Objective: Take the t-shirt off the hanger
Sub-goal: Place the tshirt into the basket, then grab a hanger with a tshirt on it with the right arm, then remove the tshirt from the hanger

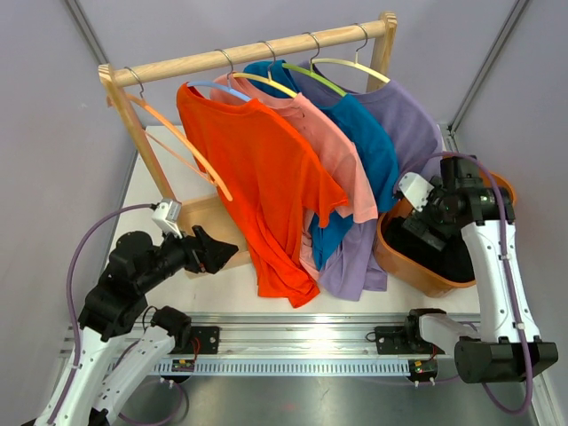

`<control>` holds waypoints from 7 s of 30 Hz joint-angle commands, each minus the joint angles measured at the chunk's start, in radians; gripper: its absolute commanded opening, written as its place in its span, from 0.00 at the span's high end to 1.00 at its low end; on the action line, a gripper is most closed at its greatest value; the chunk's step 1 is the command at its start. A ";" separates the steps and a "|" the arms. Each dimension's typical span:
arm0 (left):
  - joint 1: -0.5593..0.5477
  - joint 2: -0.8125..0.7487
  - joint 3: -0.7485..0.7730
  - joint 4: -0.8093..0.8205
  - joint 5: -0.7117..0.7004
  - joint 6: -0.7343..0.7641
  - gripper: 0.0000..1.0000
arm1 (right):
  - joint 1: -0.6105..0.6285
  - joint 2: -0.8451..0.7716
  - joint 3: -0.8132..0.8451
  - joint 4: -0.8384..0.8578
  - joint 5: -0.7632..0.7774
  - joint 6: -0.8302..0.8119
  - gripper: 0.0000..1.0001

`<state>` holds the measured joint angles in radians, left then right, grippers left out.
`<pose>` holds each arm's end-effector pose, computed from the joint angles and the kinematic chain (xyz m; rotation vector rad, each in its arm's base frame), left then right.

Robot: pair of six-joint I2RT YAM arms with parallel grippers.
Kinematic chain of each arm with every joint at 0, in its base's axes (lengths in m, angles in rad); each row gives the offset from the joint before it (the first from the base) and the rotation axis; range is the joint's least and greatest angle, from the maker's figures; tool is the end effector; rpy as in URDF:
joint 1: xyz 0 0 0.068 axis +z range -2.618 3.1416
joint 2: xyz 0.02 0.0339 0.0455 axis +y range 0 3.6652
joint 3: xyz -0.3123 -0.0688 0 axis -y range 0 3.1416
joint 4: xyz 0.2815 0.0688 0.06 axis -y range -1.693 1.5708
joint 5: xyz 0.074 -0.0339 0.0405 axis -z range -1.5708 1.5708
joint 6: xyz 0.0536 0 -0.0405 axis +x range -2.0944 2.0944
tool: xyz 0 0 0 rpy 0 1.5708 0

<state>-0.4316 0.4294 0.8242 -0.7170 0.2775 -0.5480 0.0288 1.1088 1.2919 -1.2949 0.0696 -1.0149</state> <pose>0.0773 -0.0518 0.3674 0.0837 1.9880 -0.9149 0.2032 0.0021 0.3890 -1.3483 2.3896 -0.3875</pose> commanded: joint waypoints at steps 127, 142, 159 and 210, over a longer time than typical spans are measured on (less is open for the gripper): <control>-0.235 0.722 0.931 -0.058 0.024 0.954 0.26 | 0.530 -0.021 0.386 0.402 -0.629 0.475 1.00; -0.369 0.663 0.676 0.151 -0.230 1.102 0.55 | 0.485 -0.018 0.422 0.396 -0.748 0.670 1.00; -0.460 0.644 0.575 0.338 -0.434 1.206 0.77 | 0.413 0.062 0.472 0.364 -0.867 0.835 1.00; -0.756 0.698 0.567 0.240 -0.811 1.441 1.00 | 0.373 0.074 0.402 0.215 -1.050 0.222 0.40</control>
<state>-1.1797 1.1656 1.3865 -0.5594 -0.4767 0.8482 0.3992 1.1995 1.7027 -1.1248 -0.9382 -0.7692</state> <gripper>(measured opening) 0.060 0.601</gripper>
